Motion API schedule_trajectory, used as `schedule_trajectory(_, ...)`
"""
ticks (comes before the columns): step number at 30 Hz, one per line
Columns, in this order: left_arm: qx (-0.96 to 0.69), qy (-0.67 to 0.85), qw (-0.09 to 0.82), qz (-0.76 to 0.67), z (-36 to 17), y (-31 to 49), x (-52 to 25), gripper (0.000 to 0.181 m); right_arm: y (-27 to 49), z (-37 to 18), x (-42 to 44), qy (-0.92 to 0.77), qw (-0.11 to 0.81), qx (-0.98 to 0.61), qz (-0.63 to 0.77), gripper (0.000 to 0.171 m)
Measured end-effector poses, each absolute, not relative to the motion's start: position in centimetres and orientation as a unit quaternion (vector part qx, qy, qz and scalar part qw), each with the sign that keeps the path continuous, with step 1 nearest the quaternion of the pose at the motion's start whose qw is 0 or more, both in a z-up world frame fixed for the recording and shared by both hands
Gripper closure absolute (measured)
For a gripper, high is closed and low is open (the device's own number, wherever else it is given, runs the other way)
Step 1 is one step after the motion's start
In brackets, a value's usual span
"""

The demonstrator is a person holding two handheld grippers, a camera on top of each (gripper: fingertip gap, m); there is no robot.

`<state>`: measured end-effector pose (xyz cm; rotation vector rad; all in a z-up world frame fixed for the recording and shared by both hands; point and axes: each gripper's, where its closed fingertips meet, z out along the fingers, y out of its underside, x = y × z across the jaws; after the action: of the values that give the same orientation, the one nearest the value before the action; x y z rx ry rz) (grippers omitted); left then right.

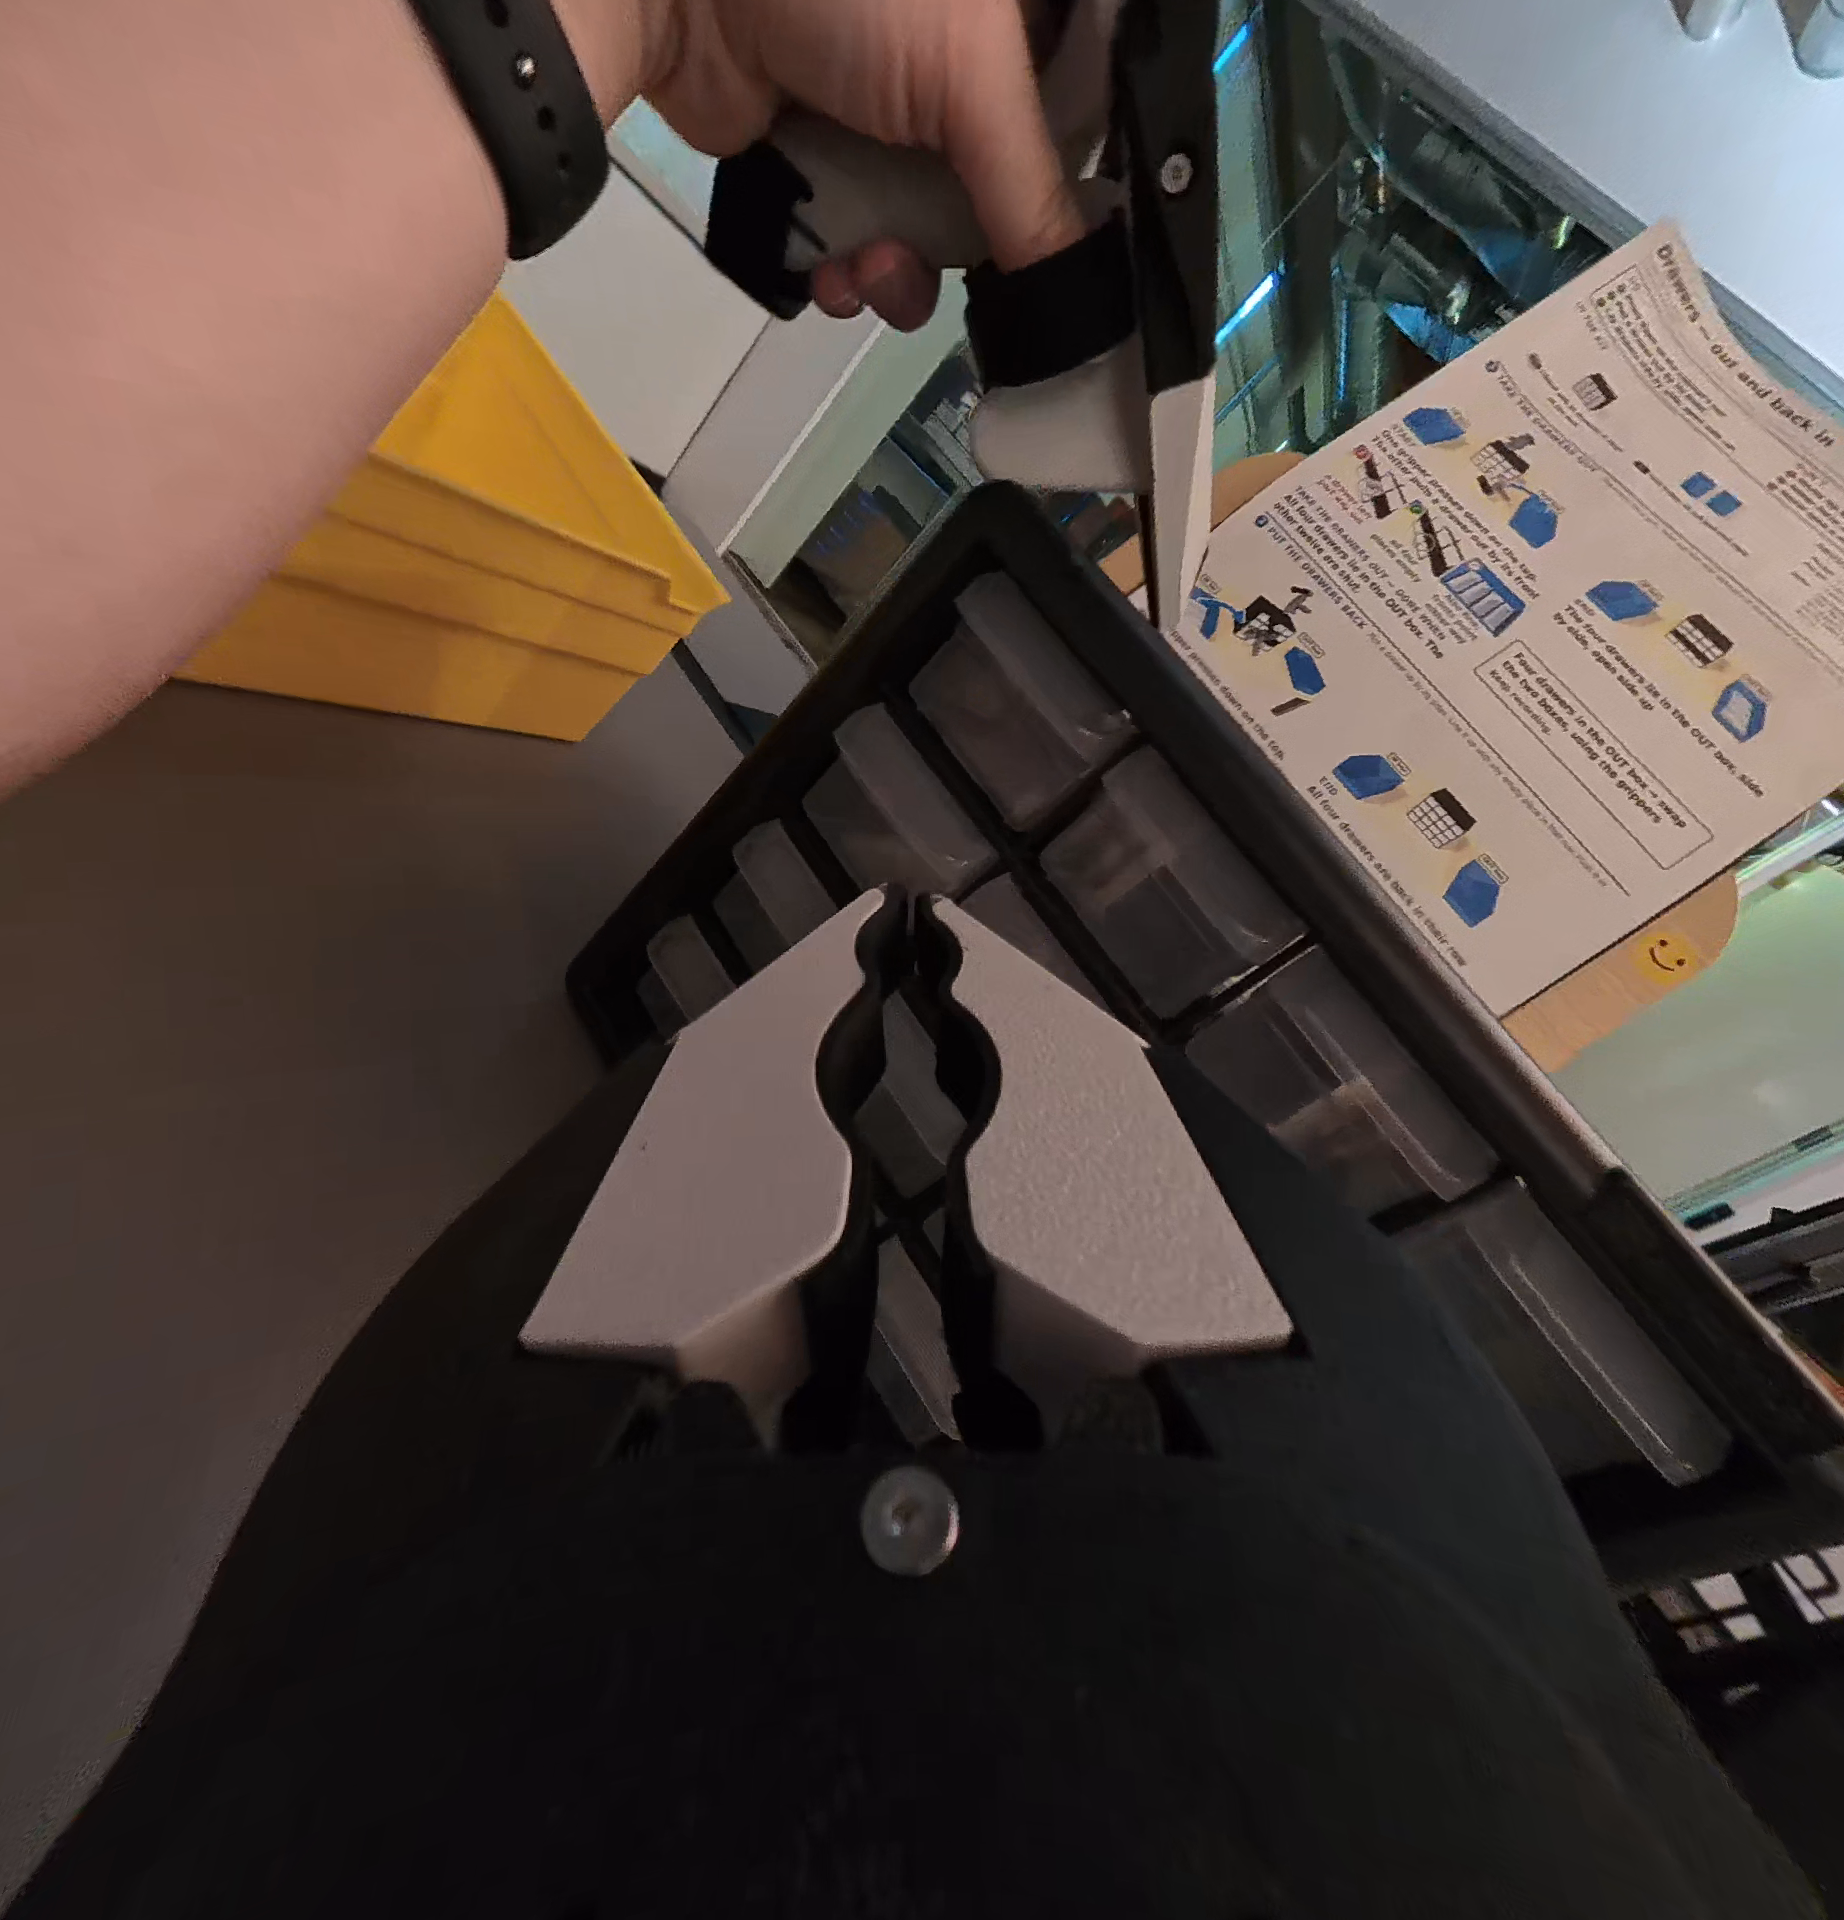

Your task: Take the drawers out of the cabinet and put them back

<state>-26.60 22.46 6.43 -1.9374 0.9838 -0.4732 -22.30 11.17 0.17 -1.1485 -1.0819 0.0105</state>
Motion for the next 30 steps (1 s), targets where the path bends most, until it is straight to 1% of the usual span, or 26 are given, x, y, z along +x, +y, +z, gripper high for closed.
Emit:
schedule_trajectory(5,-0.771,0.411,0.442,-0.202,6.2,22.6,-26.0,0.181,10.5,-0.6,-22.7,-0.495,0.700,-0.514,-0.001,0.171)
schedule_trajectory(8,-0.767,0.410,0.444,-0.216,6.2,22.6,-26.0,0.181,10.7,-1.7,-23.1,-0.512,0.703,-0.485,-0.084,0.159)
schedule_trajectory(11,-0.761,0.406,0.446,-0.240,6.3,22.6,-26.0,0.181,11.3,-3.2,-24.3,-0.535,0.697,-0.446,-0.171,0.151)
schedule_trajectory(13,-0.757,0.403,0.444,-0.259,6.3,22.6,-26.0,0.181,11.9,-3.7,-25.4,-0.544,0.693,-0.422,-0.215,0.150)
schedule_trajectory(19,-0.753,0.402,0.445,-0.270,6.3,22.6,-26.0,0.181,14.7,-4.8,-26.9,-0.550,0.675,-0.398,-0.288,0.146)
schedule_trajectory(26,-0.752,0.404,0.448,-0.266,6.3,22.6,-26.0,0.181,16.5,-5.3,-26.7,-0.552,0.663,-0.377,-0.337,0.148)
schedule_trajectory(27,-0.752,0.405,0.448,-0.266,6.3,22.6,-26.0,0.181,16.5,-5.3,-26.7,-0.553,0.666,-0.370,-0.338,0.151)
schedule_trajectory(28,-0.752,0.404,0.448,-0.266,6.3,22.6,-26.0,0.181,16.5,-5.3,-26.8,-0.555,0.666,-0.364,-0.339,0.159)
schedule_trajectory(30,-0.751,0.404,0.448,-0.267,6.3,22.6,-26.0,0.181,16.3,-5.2,-26.8,-0.556,0.668,-0.357,-0.342,0.162)
